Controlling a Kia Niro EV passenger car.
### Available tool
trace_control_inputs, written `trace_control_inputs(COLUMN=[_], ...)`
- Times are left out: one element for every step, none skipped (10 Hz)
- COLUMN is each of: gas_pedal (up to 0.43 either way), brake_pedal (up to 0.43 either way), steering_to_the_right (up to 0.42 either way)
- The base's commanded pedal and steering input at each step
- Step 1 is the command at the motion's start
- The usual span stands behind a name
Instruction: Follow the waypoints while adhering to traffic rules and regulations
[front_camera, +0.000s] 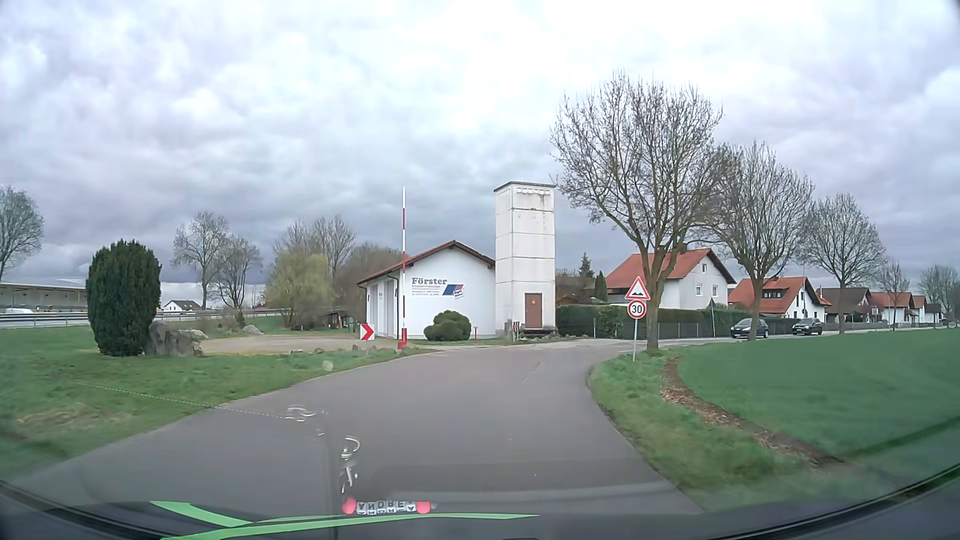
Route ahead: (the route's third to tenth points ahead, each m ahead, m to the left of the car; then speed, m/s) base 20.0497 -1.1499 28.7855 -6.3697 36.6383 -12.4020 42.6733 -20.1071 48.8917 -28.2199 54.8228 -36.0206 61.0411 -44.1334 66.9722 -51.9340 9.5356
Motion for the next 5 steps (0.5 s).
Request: trace_control_inputs(gas_pedal=[0.000, 0.000, 0.000, 0.000, 0.000], brake_pedal=[0.122, 0.128, 0.134, 0.140, 0.152], steering_to_the_right=[0.033, 0.035, 0.038, 0.041, 0.045])
